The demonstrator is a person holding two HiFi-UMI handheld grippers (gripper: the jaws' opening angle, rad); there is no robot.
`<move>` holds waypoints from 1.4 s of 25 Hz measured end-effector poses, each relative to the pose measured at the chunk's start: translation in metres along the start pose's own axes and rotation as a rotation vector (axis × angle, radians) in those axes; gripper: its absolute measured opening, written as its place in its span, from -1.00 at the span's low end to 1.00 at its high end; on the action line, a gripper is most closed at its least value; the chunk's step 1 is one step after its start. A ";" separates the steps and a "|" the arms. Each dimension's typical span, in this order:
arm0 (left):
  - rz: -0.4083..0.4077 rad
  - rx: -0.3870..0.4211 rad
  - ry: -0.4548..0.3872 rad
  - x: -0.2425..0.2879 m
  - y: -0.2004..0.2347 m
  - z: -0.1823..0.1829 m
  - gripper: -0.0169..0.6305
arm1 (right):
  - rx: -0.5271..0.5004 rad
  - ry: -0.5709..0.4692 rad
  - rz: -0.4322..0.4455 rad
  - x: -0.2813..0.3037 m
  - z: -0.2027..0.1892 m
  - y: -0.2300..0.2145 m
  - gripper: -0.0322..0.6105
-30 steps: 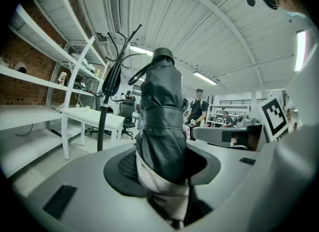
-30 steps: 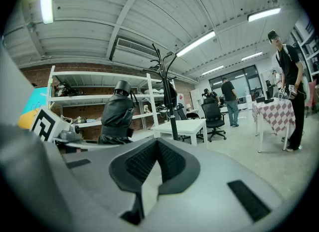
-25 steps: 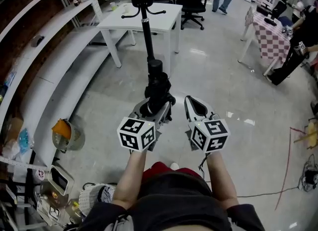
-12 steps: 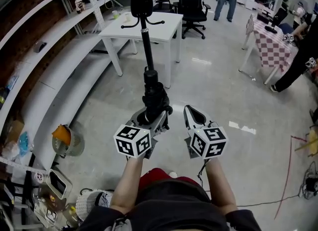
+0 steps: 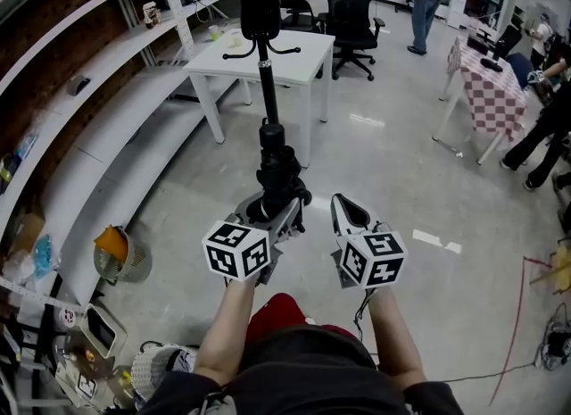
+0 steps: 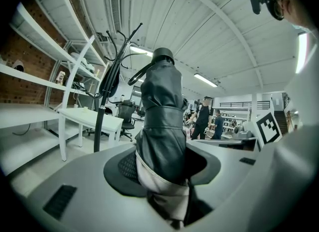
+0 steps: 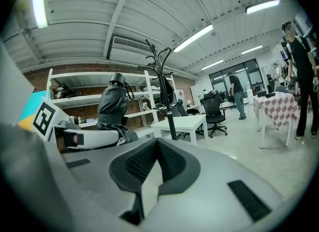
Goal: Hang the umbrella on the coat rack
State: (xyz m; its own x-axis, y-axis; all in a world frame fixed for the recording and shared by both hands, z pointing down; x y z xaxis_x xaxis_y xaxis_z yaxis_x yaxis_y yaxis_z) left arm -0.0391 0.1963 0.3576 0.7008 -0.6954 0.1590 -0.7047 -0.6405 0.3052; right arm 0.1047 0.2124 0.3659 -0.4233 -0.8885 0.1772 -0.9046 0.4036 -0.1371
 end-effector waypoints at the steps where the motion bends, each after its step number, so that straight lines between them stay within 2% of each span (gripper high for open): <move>1: -0.002 0.000 -0.002 0.002 0.001 0.001 -0.35 | 0.000 0.000 -0.003 0.001 0.001 -0.002 -0.85; 9: -0.003 0.009 0.004 0.026 0.013 0.010 -0.35 | 0.009 0.006 -0.030 0.018 0.005 -0.021 -0.85; 19: -0.020 0.000 0.007 0.067 0.053 0.024 -0.35 | 0.042 0.026 -0.071 0.064 0.004 -0.044 -0.85; 27: -0.035 -0.032 0.013 0.099 0.112 0.035 -0.35 | 0.049 0.053 -0.081 0.129 0.003 -0.051 -0.85; 35: -0.043 -0.045 0.025 0.150 0.161 0.054 -0.35 | 0.059 0.055 -0.121 0.191 0.020 -0.084 -0.85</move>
State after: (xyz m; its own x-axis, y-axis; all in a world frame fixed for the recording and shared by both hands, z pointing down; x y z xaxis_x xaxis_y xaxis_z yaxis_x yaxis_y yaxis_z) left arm -0.0537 -0.0285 0.3795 0.7331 -0.6590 0.1683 -0.6690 -0.6538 0.3537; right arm 0.1008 0.0046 0.3913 -0.3149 -0.9159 0.2488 -0.9453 0.2792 -0.1686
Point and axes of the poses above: the fingertips, and each gripper's own axes: x forward along the fingers, y to its left, z out of its top, the point moved 4 cm from there along -x, backward along the fingers, and after that the axes turned 4 degrees about -x, right-handed, at the moved point
